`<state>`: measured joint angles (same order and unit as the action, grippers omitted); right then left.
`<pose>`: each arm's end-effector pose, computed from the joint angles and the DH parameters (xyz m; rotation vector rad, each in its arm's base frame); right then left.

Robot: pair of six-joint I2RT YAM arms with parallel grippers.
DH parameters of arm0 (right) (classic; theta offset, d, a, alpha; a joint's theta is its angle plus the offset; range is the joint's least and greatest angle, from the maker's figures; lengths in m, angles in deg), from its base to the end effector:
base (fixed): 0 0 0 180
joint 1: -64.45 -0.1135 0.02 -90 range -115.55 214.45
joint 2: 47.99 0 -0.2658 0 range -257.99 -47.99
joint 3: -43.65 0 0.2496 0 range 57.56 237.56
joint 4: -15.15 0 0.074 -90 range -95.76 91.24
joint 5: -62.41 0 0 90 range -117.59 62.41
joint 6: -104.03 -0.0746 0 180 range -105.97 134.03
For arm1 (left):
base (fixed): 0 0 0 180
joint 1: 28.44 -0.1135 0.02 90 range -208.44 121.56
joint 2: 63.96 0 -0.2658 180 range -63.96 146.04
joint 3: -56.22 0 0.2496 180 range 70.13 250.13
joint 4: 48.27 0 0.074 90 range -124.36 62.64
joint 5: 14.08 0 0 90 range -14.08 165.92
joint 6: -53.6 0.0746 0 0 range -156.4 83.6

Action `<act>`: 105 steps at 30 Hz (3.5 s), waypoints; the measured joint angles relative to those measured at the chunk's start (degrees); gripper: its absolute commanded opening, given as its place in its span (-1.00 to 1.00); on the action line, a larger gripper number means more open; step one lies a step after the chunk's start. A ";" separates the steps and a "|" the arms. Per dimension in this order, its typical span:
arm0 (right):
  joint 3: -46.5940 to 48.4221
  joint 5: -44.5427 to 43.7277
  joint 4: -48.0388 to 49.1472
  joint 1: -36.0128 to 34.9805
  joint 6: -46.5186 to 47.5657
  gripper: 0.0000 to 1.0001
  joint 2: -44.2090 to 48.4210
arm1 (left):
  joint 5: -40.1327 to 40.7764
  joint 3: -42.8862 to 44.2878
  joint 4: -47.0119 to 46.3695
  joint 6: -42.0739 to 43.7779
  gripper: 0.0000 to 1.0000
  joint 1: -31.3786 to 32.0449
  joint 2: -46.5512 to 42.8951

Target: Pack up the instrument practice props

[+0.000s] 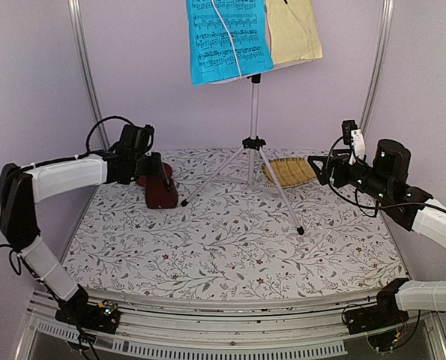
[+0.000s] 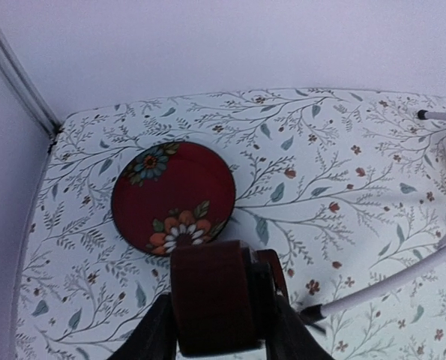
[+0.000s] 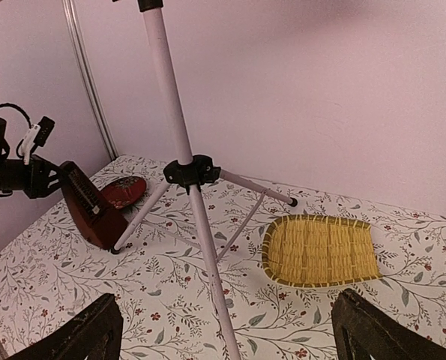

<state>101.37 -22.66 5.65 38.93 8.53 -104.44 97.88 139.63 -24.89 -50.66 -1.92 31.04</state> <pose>0.2404 0.1219 0.3193 -0.3654 1.6981 0.4739 0.3749 -0.1559 0.2461 0.0134 2.1312 0.0008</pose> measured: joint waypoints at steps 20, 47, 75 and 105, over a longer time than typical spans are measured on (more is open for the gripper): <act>0.00 1.68 0.09 0.00 -1.22 0.98 -0.20 | -16.76 -17.75 2.64 10.14 -0.52 7.08 -25.94; -1.03 9.60 0.55 0.04 -2.03 0.99 -0.59 | -35.30 -13.22 -14.86 23.71 0.63 18.58 -9.38; 3.52 12.20 10.12 -20.11 -25.38 -0.32 -37.33 | -26.23 -36.61 -19.17 -27.06 0.01 17.64 -15.28; 12.96 1.44 10.21 -22.49 -20.09 -0.46 -53.18 | -20.94 -33.48 -22.67 -28.35 -0.22 17.66 -4.11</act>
<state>114.33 -21.22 15.85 16.44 -11.55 -157.62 76.94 106.14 -47.55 -79.01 15.74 26.93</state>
